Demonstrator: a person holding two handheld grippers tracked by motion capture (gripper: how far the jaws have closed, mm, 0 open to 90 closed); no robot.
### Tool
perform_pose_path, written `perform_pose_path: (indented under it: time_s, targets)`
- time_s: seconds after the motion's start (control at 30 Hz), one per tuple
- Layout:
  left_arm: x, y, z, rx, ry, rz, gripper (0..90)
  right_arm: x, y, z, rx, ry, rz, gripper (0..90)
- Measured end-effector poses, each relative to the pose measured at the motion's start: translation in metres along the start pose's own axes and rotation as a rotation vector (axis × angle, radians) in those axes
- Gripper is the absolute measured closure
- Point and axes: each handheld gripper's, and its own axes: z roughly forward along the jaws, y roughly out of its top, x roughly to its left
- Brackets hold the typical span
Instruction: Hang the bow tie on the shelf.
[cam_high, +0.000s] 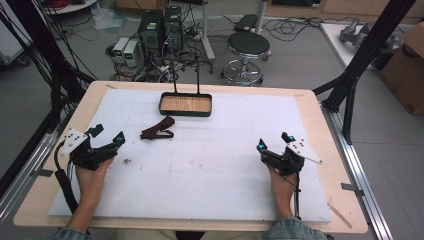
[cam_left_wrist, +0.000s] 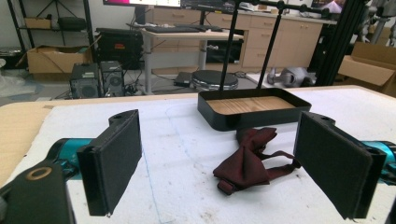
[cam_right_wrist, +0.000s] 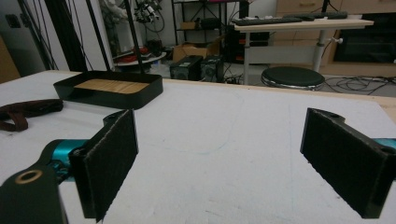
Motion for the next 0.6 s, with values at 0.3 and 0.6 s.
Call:
perform_pose_path:
  time_s: [0.3, 0.6]
  targets:
    - [0.0001, 0.0001, 0.0008, 0.011, -0.007, -0.001, 15.7, 0.001, 0.0, 0.0003, 0.009, 0.003, 0.006, 10.4]
    - [0.0003, 0.0007, -0.0006, 0.011, -0.009, -0.005, 15.7, 0.001, -0.0002, 0.0007, 0.006, 0.002, -0.005, 10.4]
